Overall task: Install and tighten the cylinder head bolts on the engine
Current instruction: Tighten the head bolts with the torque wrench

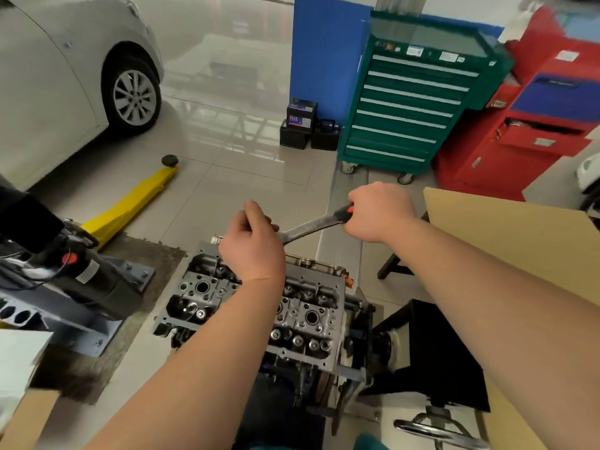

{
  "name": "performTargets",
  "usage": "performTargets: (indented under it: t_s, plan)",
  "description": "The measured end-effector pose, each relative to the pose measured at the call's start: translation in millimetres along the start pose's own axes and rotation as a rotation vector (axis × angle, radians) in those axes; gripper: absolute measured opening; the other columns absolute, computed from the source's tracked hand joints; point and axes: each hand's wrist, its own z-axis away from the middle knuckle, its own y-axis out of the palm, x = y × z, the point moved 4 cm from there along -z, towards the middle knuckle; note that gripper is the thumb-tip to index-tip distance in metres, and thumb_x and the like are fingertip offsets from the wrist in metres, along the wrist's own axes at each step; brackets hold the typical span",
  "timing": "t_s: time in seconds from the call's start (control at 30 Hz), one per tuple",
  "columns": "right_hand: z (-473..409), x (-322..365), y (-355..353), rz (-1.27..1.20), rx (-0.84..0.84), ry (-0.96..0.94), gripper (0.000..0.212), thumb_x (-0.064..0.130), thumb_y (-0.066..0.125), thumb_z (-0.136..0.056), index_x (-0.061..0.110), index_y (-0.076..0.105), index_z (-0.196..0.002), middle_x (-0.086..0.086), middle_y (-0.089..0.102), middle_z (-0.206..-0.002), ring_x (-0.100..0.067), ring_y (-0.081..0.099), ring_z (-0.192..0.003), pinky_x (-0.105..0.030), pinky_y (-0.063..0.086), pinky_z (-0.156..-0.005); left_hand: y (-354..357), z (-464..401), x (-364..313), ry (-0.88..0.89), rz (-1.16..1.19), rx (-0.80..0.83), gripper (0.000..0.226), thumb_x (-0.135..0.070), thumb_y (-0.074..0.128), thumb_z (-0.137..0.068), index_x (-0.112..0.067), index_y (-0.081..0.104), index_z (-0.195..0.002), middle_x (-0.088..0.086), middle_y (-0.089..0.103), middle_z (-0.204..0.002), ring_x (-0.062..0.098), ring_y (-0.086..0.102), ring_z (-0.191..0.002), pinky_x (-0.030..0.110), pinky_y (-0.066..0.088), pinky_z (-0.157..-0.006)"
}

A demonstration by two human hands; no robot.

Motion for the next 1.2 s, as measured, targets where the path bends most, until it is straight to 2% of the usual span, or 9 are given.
performTargets:
  t_s: [0.1,0.2,0.37,0.53,0.63,0.7,0.77,1.0,1.2]
  plan:
    - [43,-1,16,-0.013,-0.047,0.132,0.024,0.053,0.064,-0.077,0.029,0.061,-0.077,0.007,0.051,-0.063,-0.014,0.046,-0.054,-0.022,0.029,-0.047,-2,-12,2,0.003,0.014,0.136,0.055,-0.058,0.05,-0.098,-0.02,0.064,-0.062,0.002,0.07,-0.059,0.012,0.065,-0.053,0.024,0.052,-0.052]
    - [69,-3,26,-0.013,-0.094,0.186,0.033,0.061,0.063,-0.079,0.031,0.053,-0.071,0.011,0.046,-0.058,-0.009,0.038,-0.048,-0.019,0.022,-0.045,-3,-15,2,0.004,0.042,0.276,0.052,-0.059,0.054,-0.096,-0.023,0.065,-0.061,0.006,0.069,-0.06,0.011,0.063,-0.051,0.017,0.05,-0.048]
    - [55,-3,20,-0.064,-0.004,0.163,0.028,0.054,0.063,-0.083,0.03,0.053,-0.073,0.009,0.054,-0.063,-0.01,0.047,-0.053,-0.021,0.029,-0.045,1,-19,-3,-0.042,0.019,0.318,0.053,-0.061,0.053,-0.096,-0.024,0.064,-0.06,0.006,0.07,-0.061,0.008,0.062,-0.049,0.017,0.049,-0.046]
    - [68,3,12,-0.082,-0.014,0.259,0.025,0.054,0.064,-0.084,0.03,0.06,-0.078,0.009,0.05,-0.062,-0.01,0.042,-0.052,-0.021,0.025,-0.046,0,-20,0,-0.026,-0.011,0.315,0.052,-0.058,0.055,-0.095,-0.017,0.063,-0.064,0.004,0.071,-0.061,0.01,0.061,-0.052,0.02,0.049,-0.047]
    - [108,15,21,-0.066,-0.07,0.318,0.038,0.058,0.063,-0.081,0.031,0.042,-0.063,0.012,0.044,-0.056,-0.007,0.037,-0.047,-0.019,0.021,-0.044,-1,-25,1,-0.032,0.013,0.459,0.054,-0.058,0.061,-0.094,-0.014,0.062,-0.064,0.009,0.07,-0.062,0.016,0.061,-0.051,0.029,0.055,-0.048]
    - [127,21,23,-0.078,-0.099,0.315,0.043,0.059,0.062,-0.082,0.031,0.037,-0.06,0.014,0.041,-0.053,-0.005,0.035,-0.044,-0.017,0.019,-0.043,-4,-27,1,-0.024,0.019,0.538,0.057,-0.06,0.062,-0.094,-0.012,0.063,-0.064,0.01,0.07,-0.063,0.016,0.059,-0.048,0.028,0.052,-0.045]
    - [126,20,18,-0.111,-0.058,0.302,0.042,0.057,0.062,-0.085,0.032,0.038,-0.061,0.014,0.044,-0.056,-0.005,0.037,-0.047,-0.018,0.02,-0.043,-6,-28,0,-0.019,0.035,0.549,0.06,-0.061,0.06,-0.095,-0.01,0.063,-0.064,0.011,0.07,-0.063,0.012,0.054,-0.044,0.026,0.048,-0.041]
    - [123,21,11,-0.157,0.013,0.327,0.036,0.053,0.059,-0.089,0.031,0.042,-0.066,0.011,0.05,-0.062,-0.008,0.044,-0.053,-0.023,0.026,-0.044,-3,-27,0,-0.068,0.057,0.53,0.062,-0.058,0.061,-0.095,-0.003,0.062,-0.067,0.012,0.069,-0.061,0.012,0.053,-0.047,0.021,0.052,-0.05]
    - [152,32,18,-0.161,-0.006,0.337,0.034,0.057,0.056,-0.089,0.031,0.042,-0.072,0.011,0.051,-0.062,-0.009,0.046,-0.052,-0.024,0.029,-0.044,-7,-30,-1,-0.066,0.069,0.609,0.05,-0.056,0.071,-0.09,-0.021,0.056,-0.057,0.016,0.07,-0.063,0.02,0.058,-0.051,0.032,0.051,-0.05]
